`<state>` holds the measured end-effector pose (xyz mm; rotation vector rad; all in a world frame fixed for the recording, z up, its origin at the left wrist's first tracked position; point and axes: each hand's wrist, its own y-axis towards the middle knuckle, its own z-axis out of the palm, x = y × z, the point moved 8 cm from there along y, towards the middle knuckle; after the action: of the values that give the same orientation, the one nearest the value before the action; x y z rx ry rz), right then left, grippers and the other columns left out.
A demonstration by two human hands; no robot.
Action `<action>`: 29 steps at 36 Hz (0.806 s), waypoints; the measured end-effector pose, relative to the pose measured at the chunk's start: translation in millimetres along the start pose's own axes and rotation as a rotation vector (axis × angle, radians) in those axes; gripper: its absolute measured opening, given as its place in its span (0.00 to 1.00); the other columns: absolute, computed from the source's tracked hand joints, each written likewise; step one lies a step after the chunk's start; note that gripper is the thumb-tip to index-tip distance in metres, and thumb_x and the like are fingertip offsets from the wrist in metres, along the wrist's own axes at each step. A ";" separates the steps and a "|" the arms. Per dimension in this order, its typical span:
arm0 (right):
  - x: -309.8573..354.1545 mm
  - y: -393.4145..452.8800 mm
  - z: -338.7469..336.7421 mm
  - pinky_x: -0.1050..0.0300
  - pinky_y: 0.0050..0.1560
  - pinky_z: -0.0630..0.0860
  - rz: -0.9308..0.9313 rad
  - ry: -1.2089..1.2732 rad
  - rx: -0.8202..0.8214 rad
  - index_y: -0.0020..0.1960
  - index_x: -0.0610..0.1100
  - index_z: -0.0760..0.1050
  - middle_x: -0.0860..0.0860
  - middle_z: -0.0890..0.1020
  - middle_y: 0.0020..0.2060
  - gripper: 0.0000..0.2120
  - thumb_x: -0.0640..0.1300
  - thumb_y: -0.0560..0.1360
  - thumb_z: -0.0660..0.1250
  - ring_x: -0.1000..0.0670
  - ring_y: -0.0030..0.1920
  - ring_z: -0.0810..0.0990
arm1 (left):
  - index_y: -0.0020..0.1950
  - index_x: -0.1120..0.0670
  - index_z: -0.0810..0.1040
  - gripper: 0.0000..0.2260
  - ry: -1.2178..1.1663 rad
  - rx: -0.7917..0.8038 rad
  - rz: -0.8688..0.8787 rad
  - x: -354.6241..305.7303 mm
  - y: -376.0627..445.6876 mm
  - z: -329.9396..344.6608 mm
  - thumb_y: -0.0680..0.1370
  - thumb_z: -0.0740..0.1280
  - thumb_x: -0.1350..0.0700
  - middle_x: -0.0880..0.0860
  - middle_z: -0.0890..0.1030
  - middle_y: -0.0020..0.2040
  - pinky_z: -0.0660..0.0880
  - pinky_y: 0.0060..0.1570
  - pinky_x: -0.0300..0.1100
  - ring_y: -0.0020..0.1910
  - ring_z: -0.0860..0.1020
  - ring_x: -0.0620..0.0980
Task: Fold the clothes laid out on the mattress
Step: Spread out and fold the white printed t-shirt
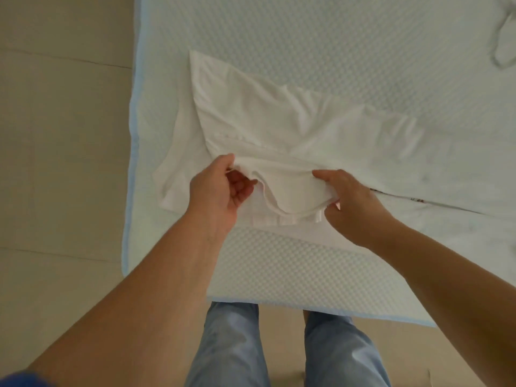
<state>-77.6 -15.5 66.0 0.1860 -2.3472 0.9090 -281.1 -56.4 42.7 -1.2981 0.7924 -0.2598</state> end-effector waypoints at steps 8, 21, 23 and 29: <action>-49.5 64.7 -29.3 0.57 0.40 0.73 0.517 0.485 -0.246 0.42 0.50 0.75 0.54 0.76 0.37 0.12 0.58 0.69 0.70 0.51 0.38 0.76 | 0.46 0.57 0.69 0.10 -0.030 0.112 -0.094 -37.2 40.8 48.3 0.78 0.62 0.51 0.56 0.82 0.34 0.79 0.33 0.40 0.31 0.82 0.51; 16.4 80.6 -17.6 0.55 0.57 0.68 0.097 -0.163 -0.268 0.65 0.47 0.70 0.50 0.72 0.59 0.20 0.49 0.74 0.64 0.48 0.59 0.72 | 0.55 0.50 0.71 0.14 0.894 -0.269 0.636 -101.4 46.4 7.7 0.72 0.68 0.51 0.46 0.75 0.45 0.69 0.36 0.37 0.41 0.75 0.45; 22.9 91.0 -19.9 0.56 0.58 0.66 0.086 -0.157 -0.292 0.65 0.46 0.71 0.48 0.71 0.60 0.19 0.49 0.75 0.63 0.47 0.61 0.70 | 0.61 0.52 0.70 0.21 0.931 -0.255 0.594 -113.2 58.9 15.4 0.72 0.69 0.47 0.46 0.73 0.49 0.68 0.42 0.39 0.46 0.74 0.46; 32.5 129.8 -53.7 0.50 0.65 0.62 0.093 -0.166 -0.413 0.66 0.47 0.70 0.45 0.70 0.64 0.18 0.44 0.77 0.58 0.43 0.65 0.66 | 0.61 0.58 0.76 0.23 1.151 -0.137 0.569 -152.9 90.4 54.6 0.73 0.67 0.44 0.52 0.79 0.55 0.69 0.43 0.38 0.53 0.77 0.51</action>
<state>-120.6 120.2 42.8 -0.0182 -2.6571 0.4447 -377.9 100.7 19.5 -0.9119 2.1345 -0.5004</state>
